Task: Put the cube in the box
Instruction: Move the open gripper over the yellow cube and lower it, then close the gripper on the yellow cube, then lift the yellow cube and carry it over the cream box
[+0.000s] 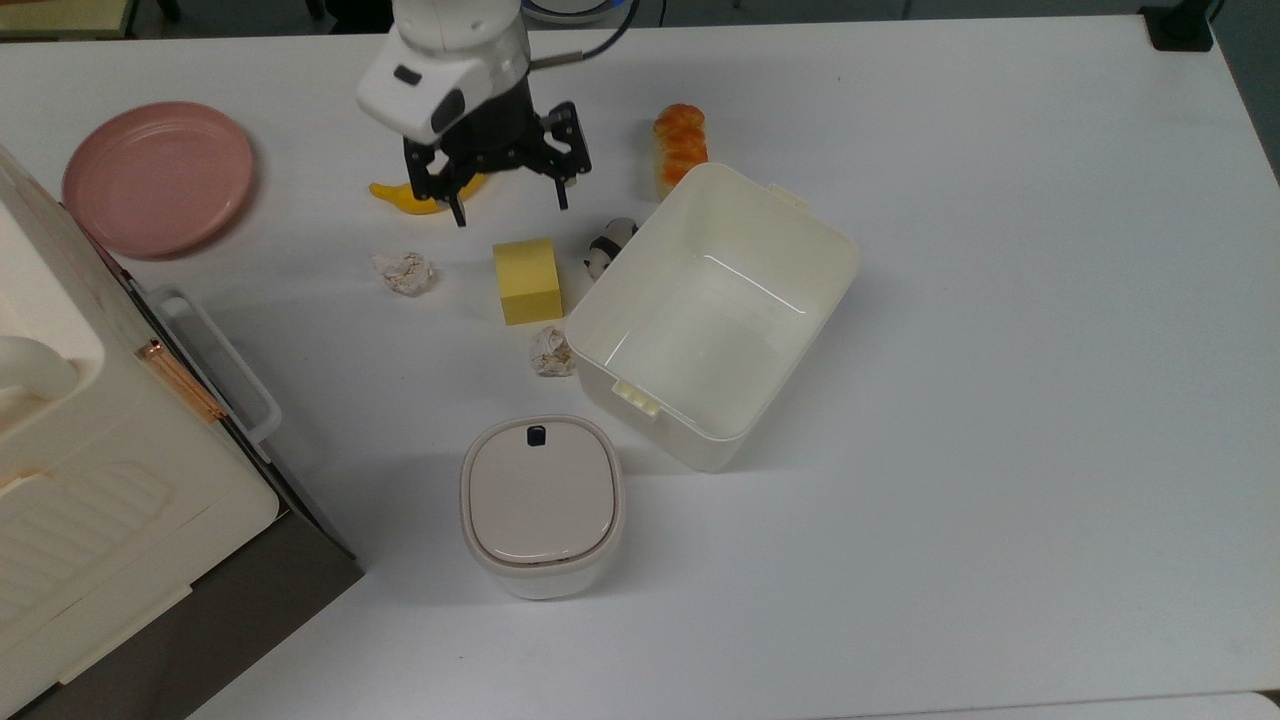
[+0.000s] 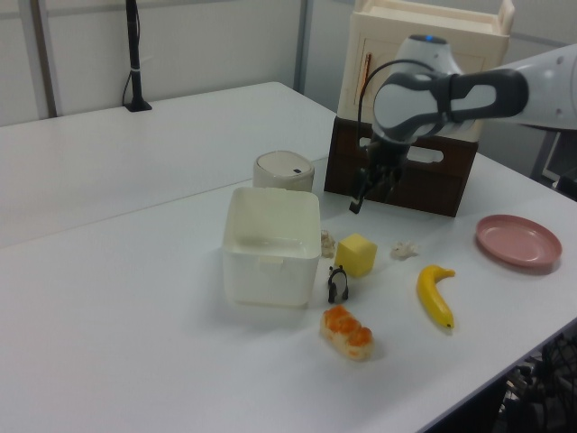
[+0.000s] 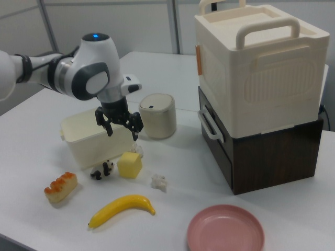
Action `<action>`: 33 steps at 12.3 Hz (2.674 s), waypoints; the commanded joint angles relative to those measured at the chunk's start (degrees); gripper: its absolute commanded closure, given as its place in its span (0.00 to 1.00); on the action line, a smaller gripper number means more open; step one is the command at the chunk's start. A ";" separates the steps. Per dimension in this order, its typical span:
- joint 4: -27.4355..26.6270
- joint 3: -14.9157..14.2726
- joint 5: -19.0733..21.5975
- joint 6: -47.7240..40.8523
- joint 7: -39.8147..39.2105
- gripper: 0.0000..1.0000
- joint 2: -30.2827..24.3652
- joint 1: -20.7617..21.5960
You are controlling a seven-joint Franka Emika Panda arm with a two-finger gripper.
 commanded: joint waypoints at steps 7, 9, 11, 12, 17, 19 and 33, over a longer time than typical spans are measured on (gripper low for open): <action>-0.21 -0.43 -3.69 2.91 0.47 0.00 5.86 0.84; 0.14 -0.43 -5.53 3.00 0.47 0.00 7.61 1.11; 0.06 -0.43 -5.81 4.13 0.56 0.00 8.41 1.63; 0.15 -0.43 -5.81 4.75 0.65 0.00 9.72 1.90; 0.15 -0.43 -8.43 6.87 4.07 0.21 11.23 2.69; 0.23 -0.35 -9.23 6.95 4.16 0.60 11.31 2.60; 7.26 0.26 -7.83 6.08 24.18 0.70 0.86 2.60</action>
